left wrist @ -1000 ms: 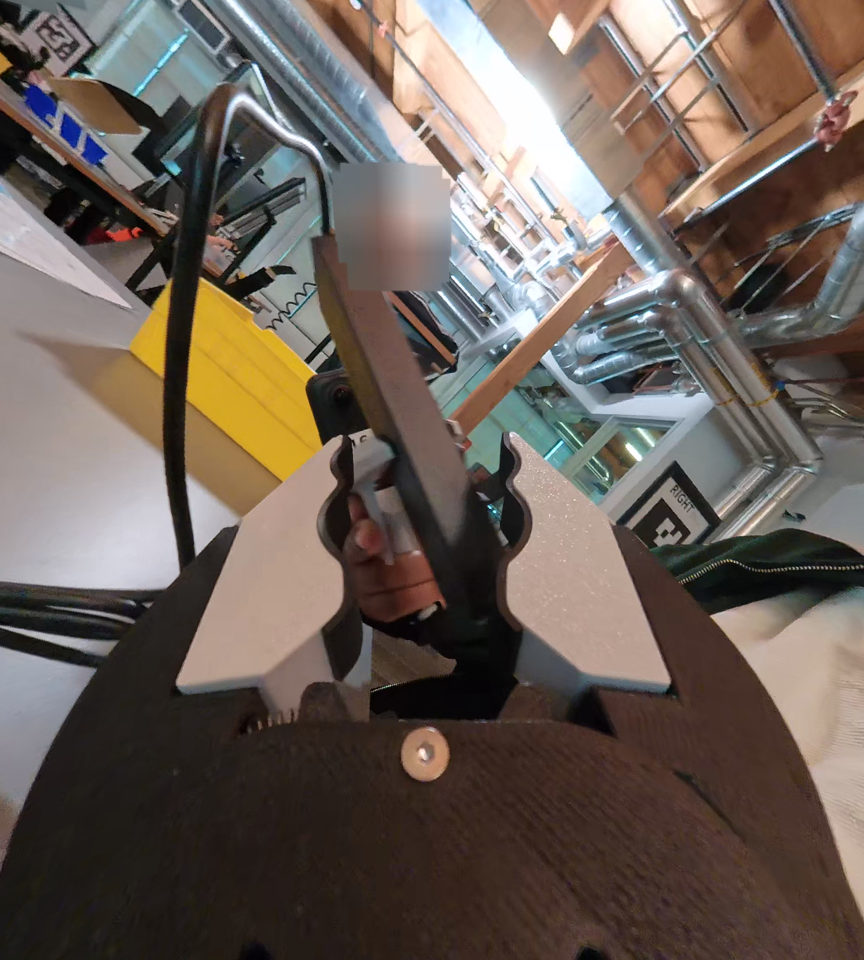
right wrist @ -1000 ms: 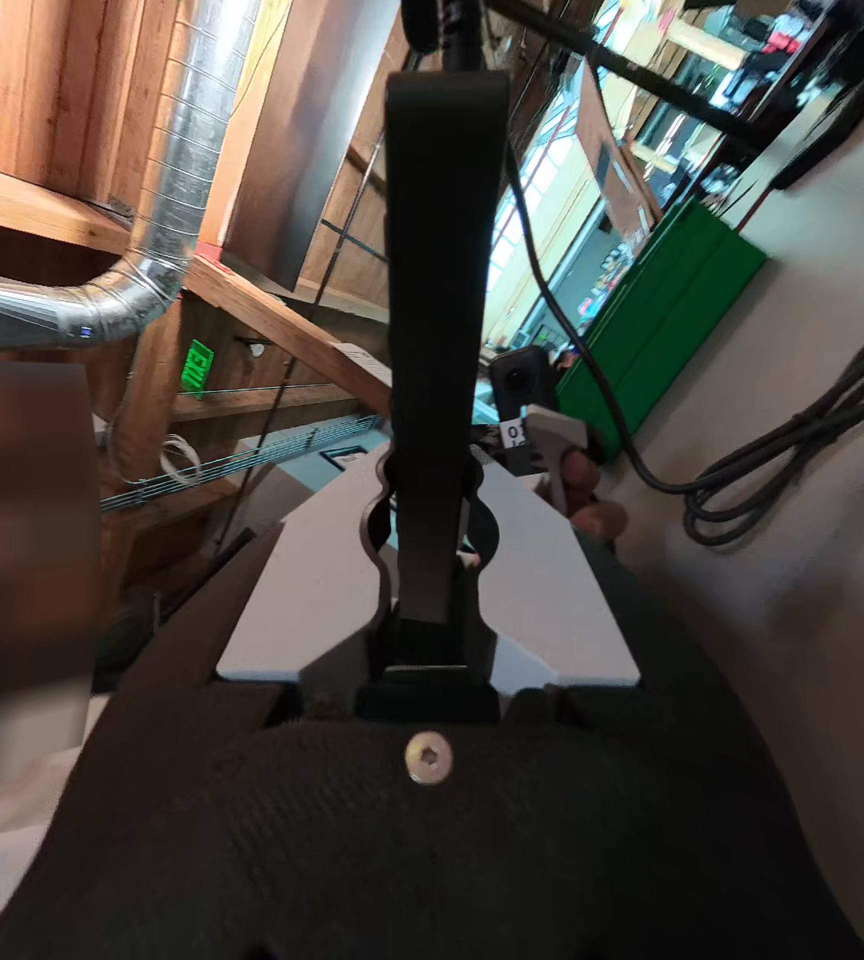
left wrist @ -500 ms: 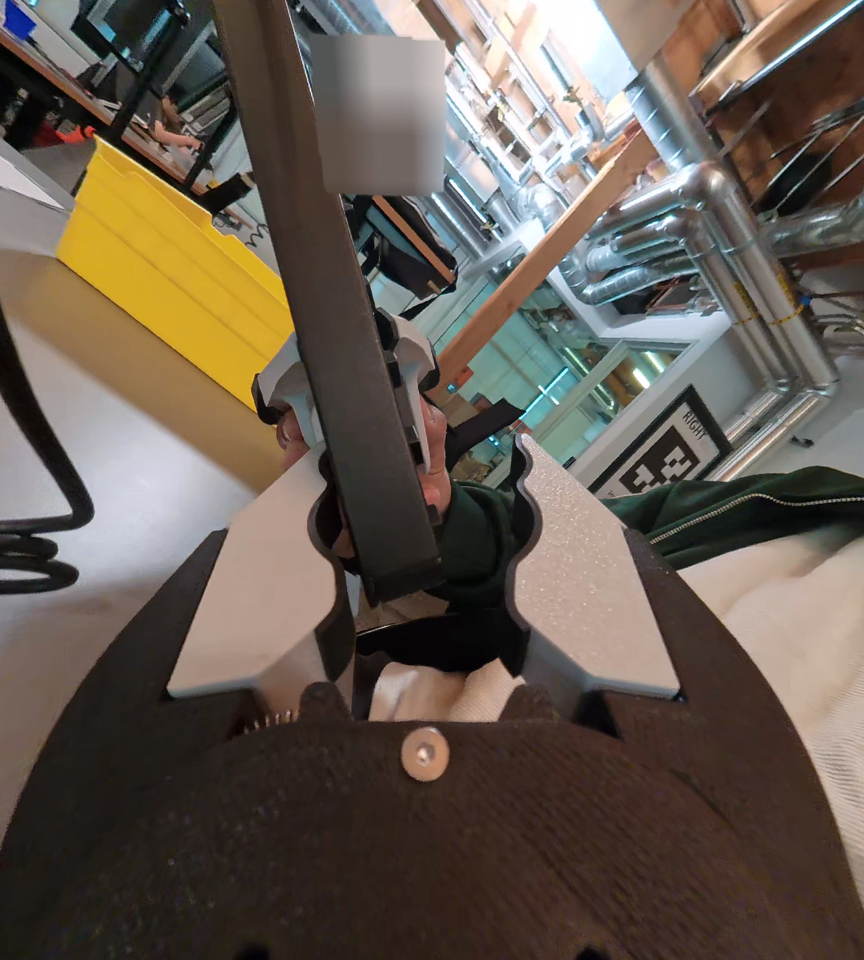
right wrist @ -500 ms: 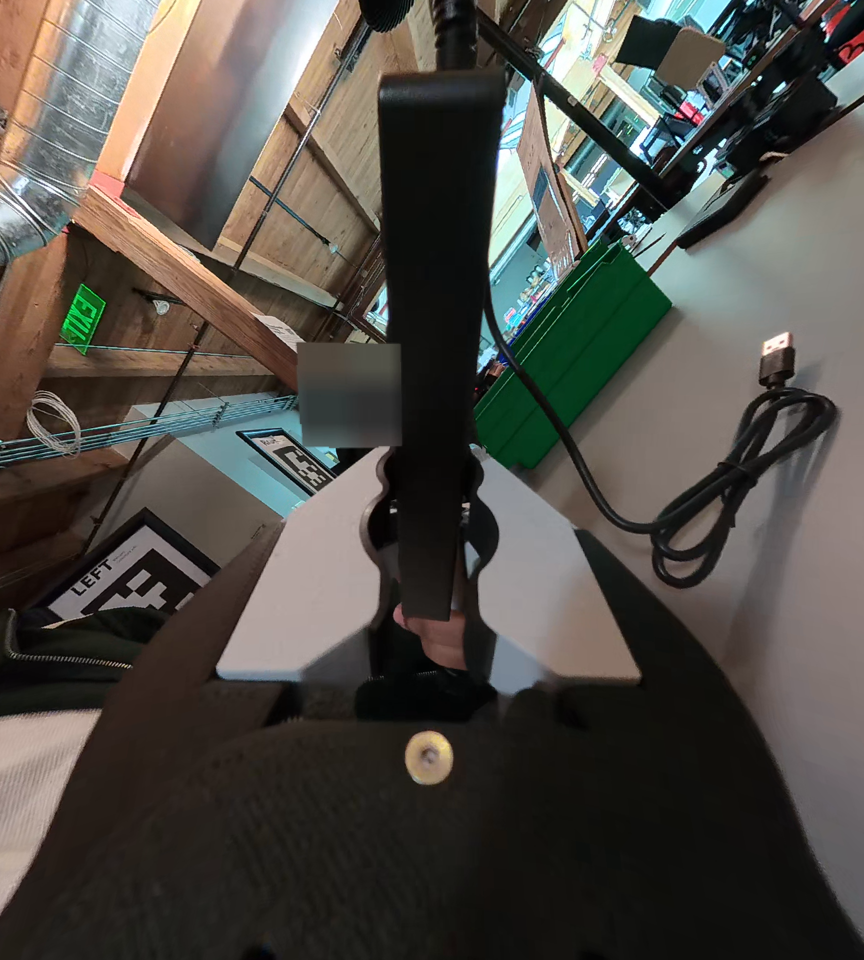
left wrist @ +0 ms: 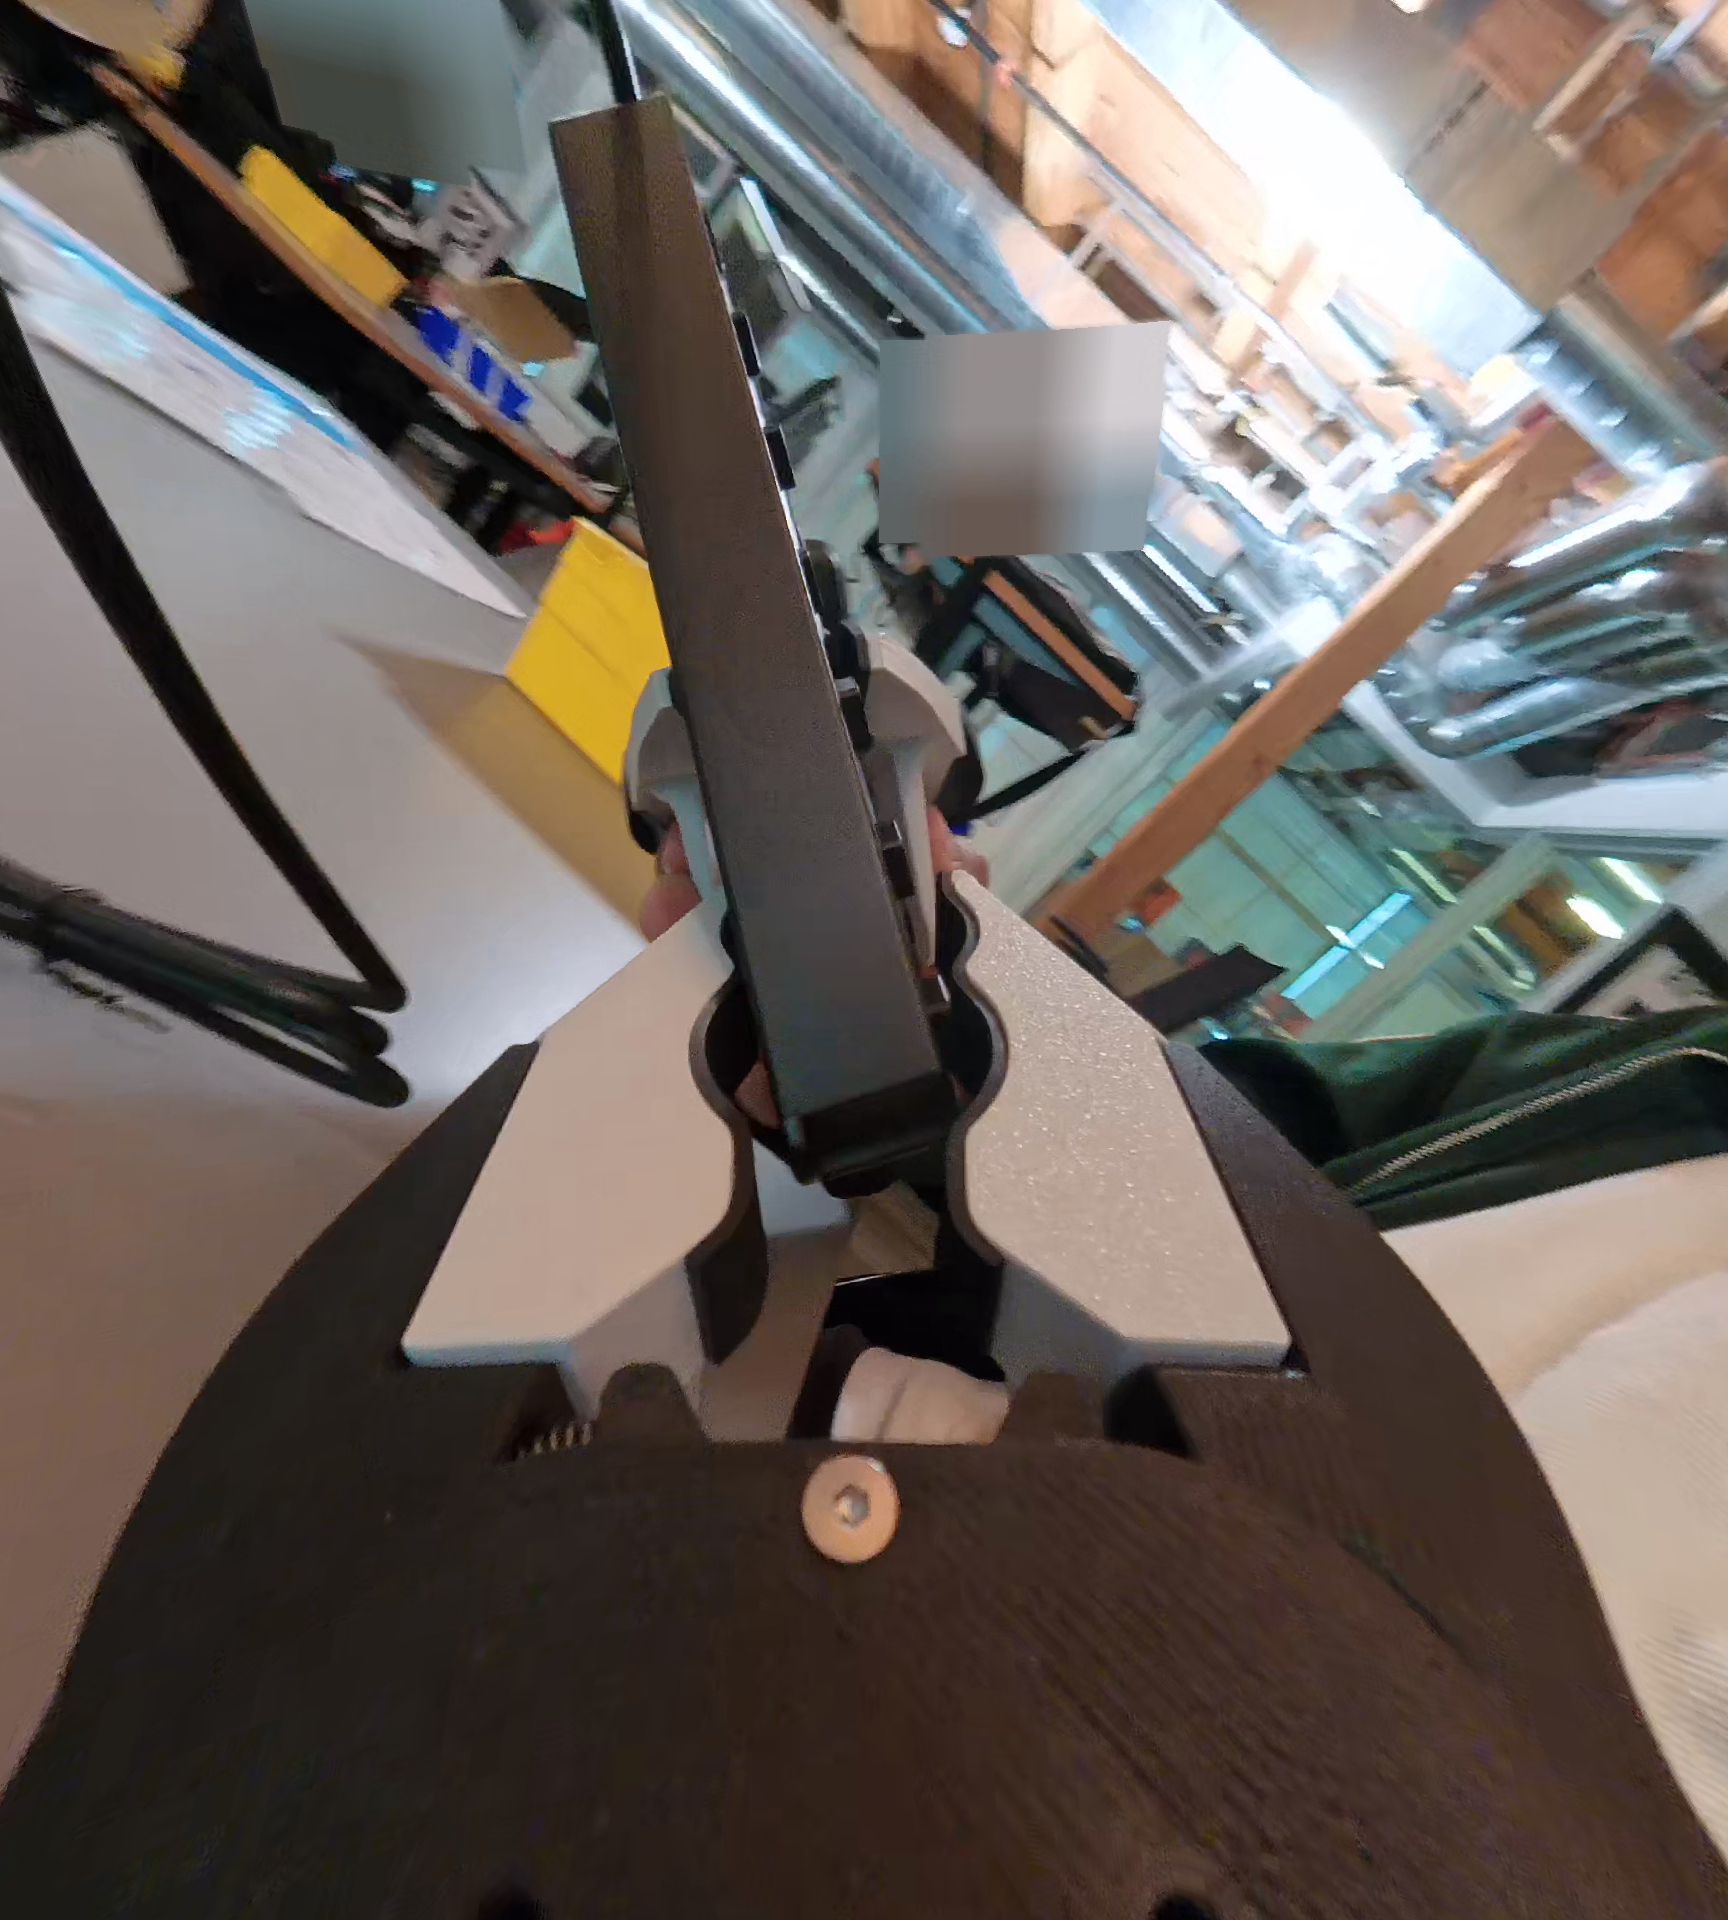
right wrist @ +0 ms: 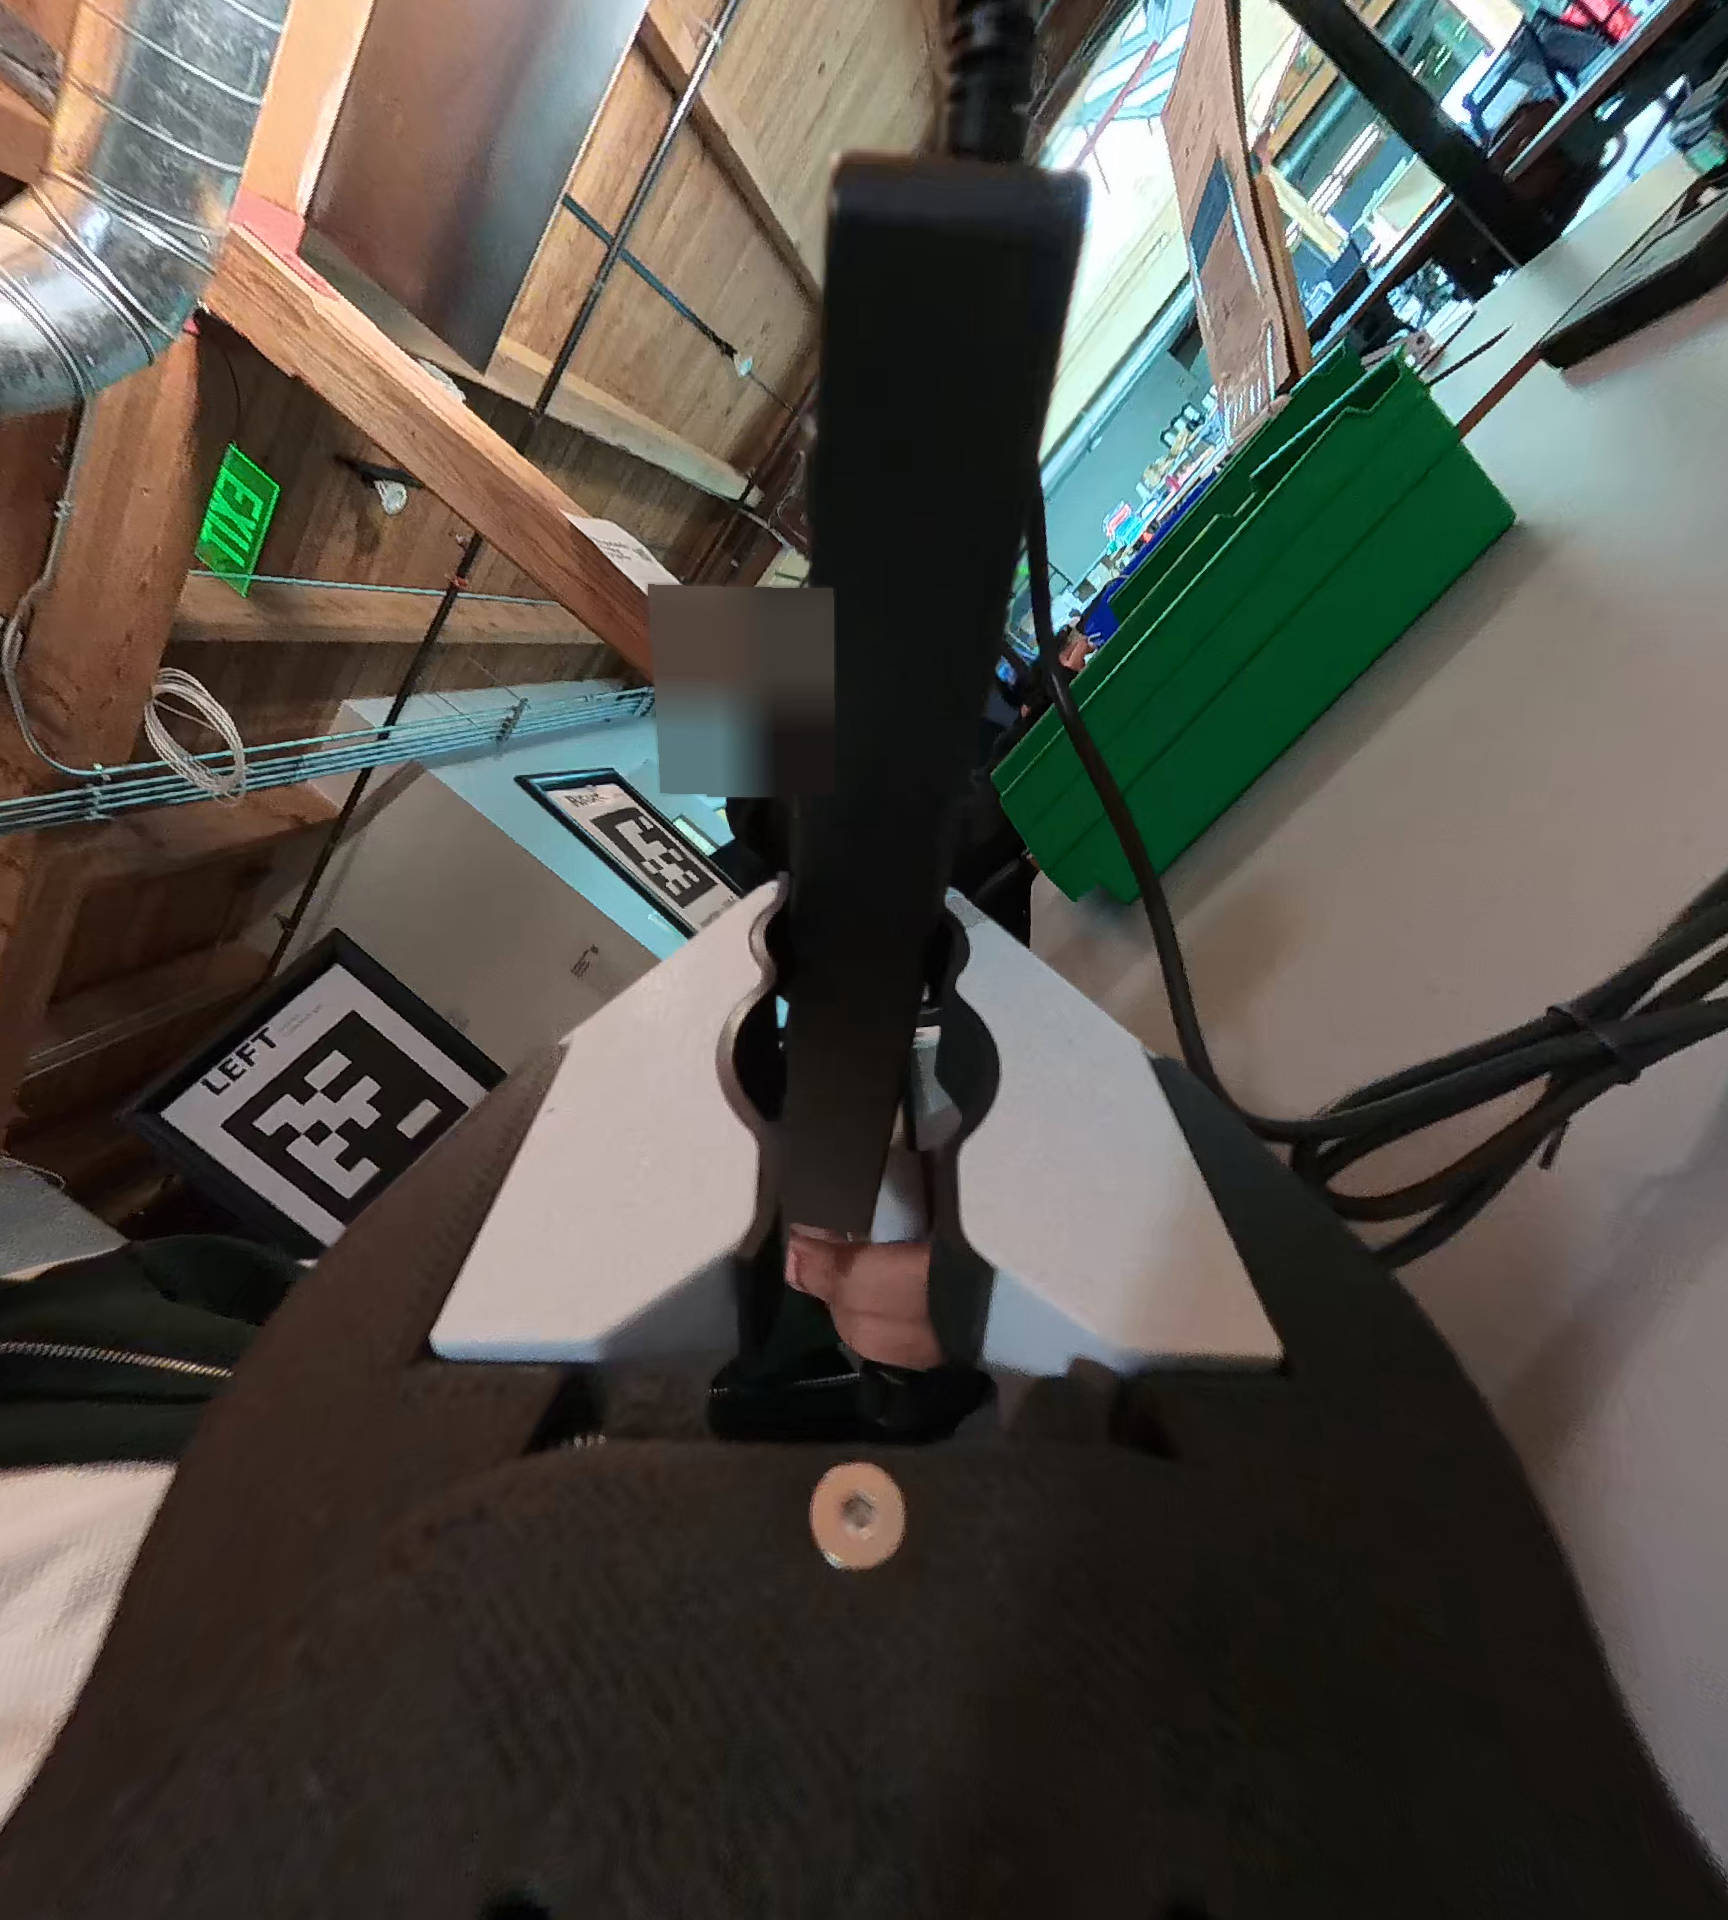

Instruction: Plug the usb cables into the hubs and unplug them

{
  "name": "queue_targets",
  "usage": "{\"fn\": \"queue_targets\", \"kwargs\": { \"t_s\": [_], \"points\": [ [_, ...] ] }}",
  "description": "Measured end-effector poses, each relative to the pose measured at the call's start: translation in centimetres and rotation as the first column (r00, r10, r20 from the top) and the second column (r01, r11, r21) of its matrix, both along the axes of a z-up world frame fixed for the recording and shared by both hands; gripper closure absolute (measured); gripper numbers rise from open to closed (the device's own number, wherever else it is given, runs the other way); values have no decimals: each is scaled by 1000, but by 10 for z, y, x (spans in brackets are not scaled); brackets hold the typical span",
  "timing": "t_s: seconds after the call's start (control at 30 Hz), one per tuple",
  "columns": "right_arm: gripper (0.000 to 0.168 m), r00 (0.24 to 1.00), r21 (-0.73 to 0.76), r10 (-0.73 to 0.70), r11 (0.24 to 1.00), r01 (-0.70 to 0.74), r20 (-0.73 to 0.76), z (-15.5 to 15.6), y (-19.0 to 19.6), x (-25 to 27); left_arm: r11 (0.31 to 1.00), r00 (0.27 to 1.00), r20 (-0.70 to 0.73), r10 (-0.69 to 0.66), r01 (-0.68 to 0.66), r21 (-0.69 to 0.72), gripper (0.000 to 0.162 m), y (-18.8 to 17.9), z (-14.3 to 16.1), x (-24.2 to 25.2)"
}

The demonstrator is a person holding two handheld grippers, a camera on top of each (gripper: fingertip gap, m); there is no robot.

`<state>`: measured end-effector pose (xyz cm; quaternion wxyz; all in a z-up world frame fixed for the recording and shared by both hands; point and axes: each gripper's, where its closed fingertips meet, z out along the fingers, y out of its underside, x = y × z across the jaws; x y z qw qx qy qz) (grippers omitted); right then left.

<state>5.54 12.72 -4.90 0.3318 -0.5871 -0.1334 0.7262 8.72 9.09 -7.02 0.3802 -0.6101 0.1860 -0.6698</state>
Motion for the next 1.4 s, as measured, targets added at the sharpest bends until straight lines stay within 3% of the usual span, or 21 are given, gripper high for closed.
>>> {"fn": "queue_targets", "kwargs": {
  "t_s": [0.23, 0.33, 0.4, 0.63, 0.77, 1.1, 1.2, 1.4],
  "points": [
    [139, 991, -16, -17, 1000, 19, 135, -21, 16, -26, 973, 961, -150, 232, -232, 22, 138, 20, -23, -23],
    [119, 971, 8, -66, 998, 66, 230, -32, 24, -32, 953, 936, -179, 303, -303, 27, 139, 26, -28, -32],
    [115, 961, 24, -84, 996, 80, 264, -36, 25, -34, 939, 921, -185, 343, -344, 28, 140, 29, -28, -36],
    [102, 925, 27, -167, 986, 167, 340, -49, 35, -25, 853, 792, -317, 522, -487, 188, 140, 45, -37, -45],
    [93, 936, -9, -142, 988, 153, 323, -49, 30, -22, 828, 713, -421, 561, -489, 276, 140, 47, -45, -38],
    [84, 927, -11, -164, 984, 178, 336, -52, 19, -13, 852, 691, -505, 517, -356, 385, 140, 35, -52, -2],
    [106, 944, -28, -144, 987, 159, 297, -46, 15, -7, 858, 684, -527, 504, -329, 395, 140, 33, -55, 5],
    [106, 935, -45, -171, 980, 195, 311, -50, 17, -1, 839, 637, -556, 533, -318, 440, 140, 33, -57, 6]
  ]
}}
